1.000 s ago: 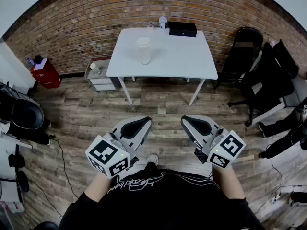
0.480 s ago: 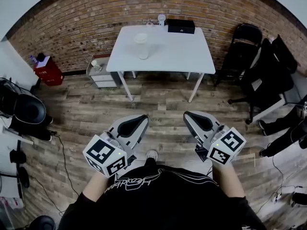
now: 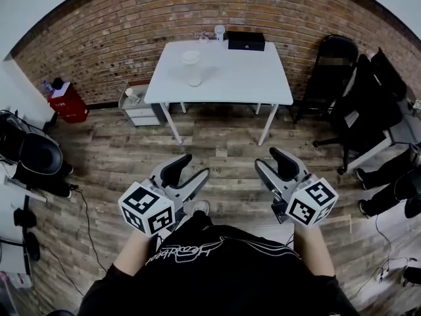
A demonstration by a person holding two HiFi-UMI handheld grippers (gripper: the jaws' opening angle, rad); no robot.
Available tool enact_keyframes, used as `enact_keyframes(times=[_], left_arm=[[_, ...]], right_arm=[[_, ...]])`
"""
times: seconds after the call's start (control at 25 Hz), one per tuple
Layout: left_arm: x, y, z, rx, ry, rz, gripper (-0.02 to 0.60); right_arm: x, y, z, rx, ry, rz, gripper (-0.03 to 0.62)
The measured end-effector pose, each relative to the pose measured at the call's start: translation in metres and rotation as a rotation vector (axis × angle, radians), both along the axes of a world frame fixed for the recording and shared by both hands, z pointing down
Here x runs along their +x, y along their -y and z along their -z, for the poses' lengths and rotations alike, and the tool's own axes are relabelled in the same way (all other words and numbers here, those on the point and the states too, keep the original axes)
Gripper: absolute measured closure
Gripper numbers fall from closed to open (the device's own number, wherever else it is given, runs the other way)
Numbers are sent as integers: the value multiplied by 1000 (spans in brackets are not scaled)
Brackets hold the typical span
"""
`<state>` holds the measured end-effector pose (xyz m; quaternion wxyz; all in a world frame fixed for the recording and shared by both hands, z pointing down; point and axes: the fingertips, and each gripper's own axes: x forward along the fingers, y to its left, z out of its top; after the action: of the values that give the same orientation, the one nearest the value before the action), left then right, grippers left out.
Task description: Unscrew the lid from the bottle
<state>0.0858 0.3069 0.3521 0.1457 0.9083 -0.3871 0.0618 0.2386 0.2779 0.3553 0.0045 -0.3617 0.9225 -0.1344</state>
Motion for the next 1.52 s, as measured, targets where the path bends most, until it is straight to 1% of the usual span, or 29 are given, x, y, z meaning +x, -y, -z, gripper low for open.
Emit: enact_keyframes(times=[0.04,0.12,0.24,0.36,0.56,0.76,0.96,1.12,1.24,1.4,1.52], left_arm=[[1,4,-3,0,-8,1,332],[1,13,-10,3,-18,8,302],[-6,32,-23,9,-4,20,273],[-25,59,-32,11,-6,43,261],[-68,127,-47,-13,-17,68,256],[-108,216,-44,-14,-12,72,250],[-144,304,-53,-55,-7,39,241],[-156,367,-72,-101,20,-18,236],[-158,402,-86,-82,81,-78,232],[-154,440,-107,-75,80,-162,232],[-150,459,-128,-48,119,-207,232]], right_arm=[[0,3,-3,2,-6,-5,364],[-1,11,-11,5,-26,-15,319],[-6,30,-19,17,-52,-25,286],[-18,60,-17,33,-56,-28,246],[-47,122,-17,33,-72,-50,218],[-76,195,-12,7,-65,-93,206],[-113,271,-4,-6,-89,-125,204],[-135,326,-7,-29,-94,-156,204],[-151,360,-12,-43,-99,-164,204],[-169,396,-26,-68,-109,-162,204],[-180,411,-43,-87,-121,-159,204]])
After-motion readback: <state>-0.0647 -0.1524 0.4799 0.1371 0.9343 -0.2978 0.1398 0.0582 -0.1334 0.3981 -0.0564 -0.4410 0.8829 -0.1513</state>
